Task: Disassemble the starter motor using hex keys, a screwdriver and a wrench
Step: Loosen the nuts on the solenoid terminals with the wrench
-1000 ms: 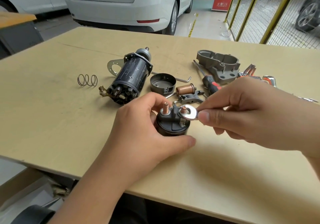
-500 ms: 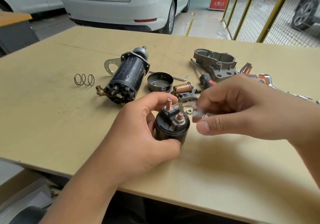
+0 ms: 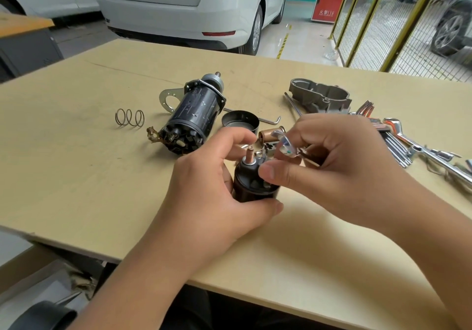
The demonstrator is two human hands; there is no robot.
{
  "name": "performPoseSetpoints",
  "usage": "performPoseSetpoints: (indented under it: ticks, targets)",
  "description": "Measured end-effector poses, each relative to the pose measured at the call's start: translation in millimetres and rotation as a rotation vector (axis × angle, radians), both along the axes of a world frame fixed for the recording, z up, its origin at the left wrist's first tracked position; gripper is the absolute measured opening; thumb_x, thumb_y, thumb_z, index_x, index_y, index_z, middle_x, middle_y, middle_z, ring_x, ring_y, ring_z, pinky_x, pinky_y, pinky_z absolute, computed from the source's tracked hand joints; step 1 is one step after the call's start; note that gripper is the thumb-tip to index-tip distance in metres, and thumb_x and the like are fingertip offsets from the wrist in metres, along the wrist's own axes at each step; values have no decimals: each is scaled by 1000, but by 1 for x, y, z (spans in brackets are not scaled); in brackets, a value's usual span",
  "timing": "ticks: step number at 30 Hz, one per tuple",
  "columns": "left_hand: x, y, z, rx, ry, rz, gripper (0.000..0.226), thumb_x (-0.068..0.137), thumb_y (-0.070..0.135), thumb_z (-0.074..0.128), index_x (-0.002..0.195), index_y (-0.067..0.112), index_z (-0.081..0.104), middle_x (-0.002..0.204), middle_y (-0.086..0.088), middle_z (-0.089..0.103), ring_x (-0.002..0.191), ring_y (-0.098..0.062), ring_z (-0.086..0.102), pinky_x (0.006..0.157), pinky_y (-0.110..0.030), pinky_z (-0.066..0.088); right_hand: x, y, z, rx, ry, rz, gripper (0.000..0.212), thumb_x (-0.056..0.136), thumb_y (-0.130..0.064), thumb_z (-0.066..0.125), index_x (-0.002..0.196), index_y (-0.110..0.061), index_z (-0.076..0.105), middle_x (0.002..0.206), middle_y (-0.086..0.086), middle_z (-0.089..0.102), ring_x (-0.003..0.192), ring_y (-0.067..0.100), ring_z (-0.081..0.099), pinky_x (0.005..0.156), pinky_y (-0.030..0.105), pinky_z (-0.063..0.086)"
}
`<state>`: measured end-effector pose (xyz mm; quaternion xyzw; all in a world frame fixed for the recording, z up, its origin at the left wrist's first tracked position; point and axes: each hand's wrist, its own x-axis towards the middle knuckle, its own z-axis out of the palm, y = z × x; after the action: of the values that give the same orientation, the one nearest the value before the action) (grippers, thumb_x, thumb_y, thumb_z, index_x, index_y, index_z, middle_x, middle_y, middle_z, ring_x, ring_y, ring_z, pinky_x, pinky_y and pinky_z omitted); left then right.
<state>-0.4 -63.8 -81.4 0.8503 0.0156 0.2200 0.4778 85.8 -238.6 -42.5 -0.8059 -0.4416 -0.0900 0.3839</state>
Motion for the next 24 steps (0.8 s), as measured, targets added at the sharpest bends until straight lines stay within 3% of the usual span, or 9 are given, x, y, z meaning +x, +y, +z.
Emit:
performPoseSetpoints:
  ticks: [2,6,13,15,20,24]
  targets:
    - [0,-1,0,0,0,3,74,47,46,90,114,50,59,91,22,67,47,-11,47,51,-20,42,0,0,1,-19,-3,9,28,80,-38,78,72,-11,72,64,0,57,59,18,50,53,25,33]
    - [1,0,1,-15,-1,-21,72,49,43,91,114,45,61,103,16,72,46,-11,45,48,-22,41,-1,-1,6,-91,-46,71,13,86,-28,73,81,-16,74,68,-13,52,65,8,52,57,13,31]
    - [1,1,0,-12,-7,-24,70,51,41,92,114,44,63,103,18,72,45,-12,46,48,-26,43,2,-3,1,-53,-68,52,14,84,-27,76,81,-13,73,68,-7,56,59,7,49,55,13,29]
    - [1,1,0,-15,-11,-21,70,51,41,91,113,45,62,105,19,72,46,-13,46,49,-27,43,5,-3,0,-42,-74,68,20,82,-30,77,82,-10,75,70,-2,58,60,11,50,55,16,30]
    - [2,2,-1,-6,-15,2,71,48,42,91,112,51,60,101,26,69,45,-15,48,50,-26,44,13,-3,-4,-31,-47,131,29,88,-26,71,88,2,74,78,12,63,70,27,58,60,42,44]
    - [2,3,-4,-8,-9,44,69,47,46,90,110,49,62,81,15,69,43,-9,46,52,-15,40,15,-1,-8,-34,-59,126,29,93,-22,64,88,6,71,76,12,59,70,25,57,61,42,44]
